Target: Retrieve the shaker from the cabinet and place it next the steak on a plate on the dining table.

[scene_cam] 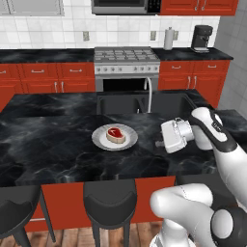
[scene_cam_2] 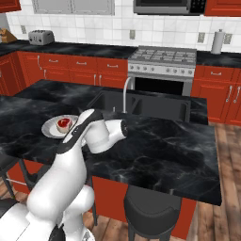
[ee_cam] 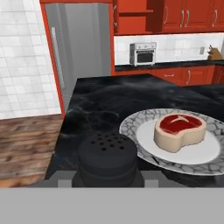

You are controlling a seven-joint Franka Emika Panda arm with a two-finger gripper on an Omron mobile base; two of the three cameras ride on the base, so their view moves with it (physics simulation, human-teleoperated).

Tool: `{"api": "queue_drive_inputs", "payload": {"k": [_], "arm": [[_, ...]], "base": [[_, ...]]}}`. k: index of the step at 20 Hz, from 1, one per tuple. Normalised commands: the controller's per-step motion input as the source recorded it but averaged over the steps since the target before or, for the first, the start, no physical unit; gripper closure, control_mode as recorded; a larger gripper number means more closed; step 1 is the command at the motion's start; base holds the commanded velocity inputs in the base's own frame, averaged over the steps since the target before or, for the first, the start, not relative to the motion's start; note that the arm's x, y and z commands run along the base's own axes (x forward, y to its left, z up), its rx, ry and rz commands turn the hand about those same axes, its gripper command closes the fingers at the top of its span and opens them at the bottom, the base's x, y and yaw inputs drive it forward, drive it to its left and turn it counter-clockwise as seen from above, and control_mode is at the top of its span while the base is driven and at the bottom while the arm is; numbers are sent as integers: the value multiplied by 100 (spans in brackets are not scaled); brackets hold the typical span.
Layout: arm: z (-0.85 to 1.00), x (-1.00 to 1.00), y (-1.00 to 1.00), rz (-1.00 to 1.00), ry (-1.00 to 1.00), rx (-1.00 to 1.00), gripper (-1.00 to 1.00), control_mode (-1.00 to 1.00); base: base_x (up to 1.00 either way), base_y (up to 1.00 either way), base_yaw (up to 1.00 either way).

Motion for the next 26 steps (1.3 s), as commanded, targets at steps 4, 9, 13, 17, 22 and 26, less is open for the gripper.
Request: {"api": "queue_drive_inputs", "payload": {"k": [4, 9, 13, 17, 22, 26], "arm": [[-23, 28, 0, 0, 0, 0, 100, -100], [-20, 29, 1, 0, 0, 0, 100, -100], [-14, 30, 1, 0, 0, 0, 100, -100], [-4, 31, 3, 0, -2, 0, 100, -100], [-5, 36, 6, 0, -1, 0, 100, -100], [-10, 37, 5, 0, -4, 0, 100, -100]], "base": [[0, 0, 0], [0, 0, 0], [0, 0, 0], [0, 0, 0], [0, 0, 0], [0, 0, 0]]}}
